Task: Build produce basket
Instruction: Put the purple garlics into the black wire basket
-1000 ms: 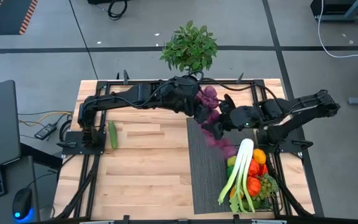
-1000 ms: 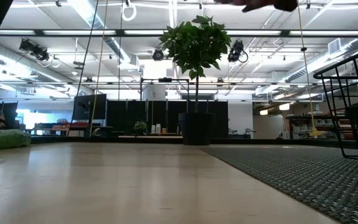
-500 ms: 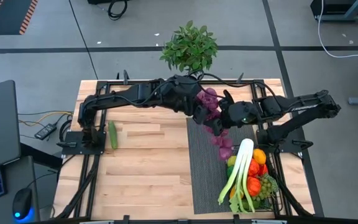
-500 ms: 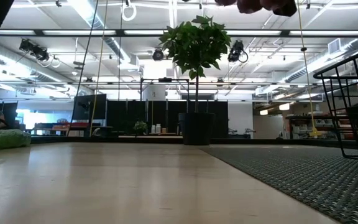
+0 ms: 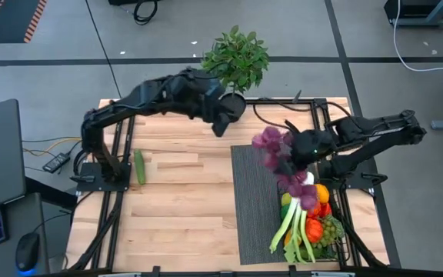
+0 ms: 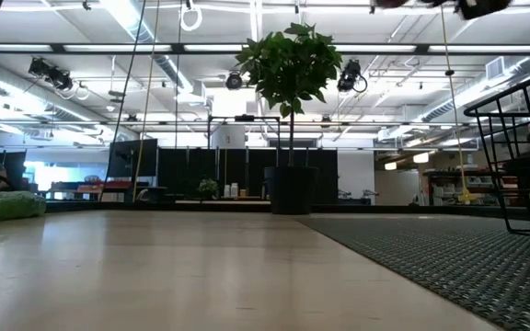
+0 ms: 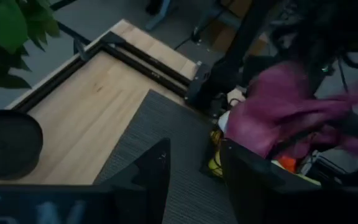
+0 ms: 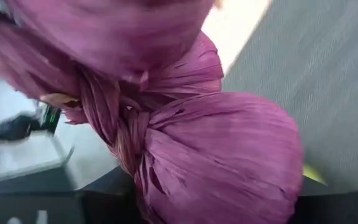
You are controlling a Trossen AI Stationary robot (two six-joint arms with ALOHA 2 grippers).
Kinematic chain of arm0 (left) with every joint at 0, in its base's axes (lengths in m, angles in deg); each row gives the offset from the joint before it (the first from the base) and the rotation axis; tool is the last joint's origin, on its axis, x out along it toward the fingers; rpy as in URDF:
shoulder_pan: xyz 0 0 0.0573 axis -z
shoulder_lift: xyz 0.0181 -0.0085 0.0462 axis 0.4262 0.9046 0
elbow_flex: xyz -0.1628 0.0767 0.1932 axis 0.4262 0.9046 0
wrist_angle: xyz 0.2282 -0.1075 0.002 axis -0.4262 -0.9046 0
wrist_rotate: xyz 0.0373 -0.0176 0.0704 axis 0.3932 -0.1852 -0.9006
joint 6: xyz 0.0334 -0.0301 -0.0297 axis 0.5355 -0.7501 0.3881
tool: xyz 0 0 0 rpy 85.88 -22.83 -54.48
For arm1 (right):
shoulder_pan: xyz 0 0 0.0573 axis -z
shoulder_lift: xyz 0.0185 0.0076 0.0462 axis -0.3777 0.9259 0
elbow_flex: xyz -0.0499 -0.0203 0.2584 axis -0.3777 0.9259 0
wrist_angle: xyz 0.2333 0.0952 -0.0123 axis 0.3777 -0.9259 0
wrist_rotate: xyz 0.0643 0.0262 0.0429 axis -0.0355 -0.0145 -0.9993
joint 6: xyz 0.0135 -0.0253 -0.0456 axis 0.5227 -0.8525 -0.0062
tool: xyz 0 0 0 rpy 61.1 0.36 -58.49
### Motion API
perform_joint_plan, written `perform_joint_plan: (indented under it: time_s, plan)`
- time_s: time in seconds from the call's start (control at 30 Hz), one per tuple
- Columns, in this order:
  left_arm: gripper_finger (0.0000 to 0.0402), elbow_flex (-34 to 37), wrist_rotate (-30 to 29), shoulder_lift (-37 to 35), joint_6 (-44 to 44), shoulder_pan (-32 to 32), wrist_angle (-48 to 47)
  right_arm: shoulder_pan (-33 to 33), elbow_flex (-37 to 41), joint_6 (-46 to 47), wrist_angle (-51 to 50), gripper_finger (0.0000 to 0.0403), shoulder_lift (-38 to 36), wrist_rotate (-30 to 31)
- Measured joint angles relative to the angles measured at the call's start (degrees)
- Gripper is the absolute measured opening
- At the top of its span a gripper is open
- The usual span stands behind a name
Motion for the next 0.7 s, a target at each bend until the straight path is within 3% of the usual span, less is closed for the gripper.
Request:
perform_joint_plan:
  time_s: [0.3, 0.47, 0.7]
  plan:
    - [0.0156, 0.02, 0.15, -3.86, 0.72, 0.30, -3.43, -11.24, 0.00, 25.79, -12.62, 0.0194, -0.94, -16.88]
    - [0.0150, 0.02, 0.18, -4.61, 3.44, 0.59, -6.50, -19.65, 0.02, 42.84, -21.70, 0.0195, -0.92, -18.34]
    - [0.0154, 0.02, 0.15, -4.58, 7.96, 0.57, -7.31, -28.82, 0.02, 57.96, -23.03, 0.0222, 0.49, -17.26]
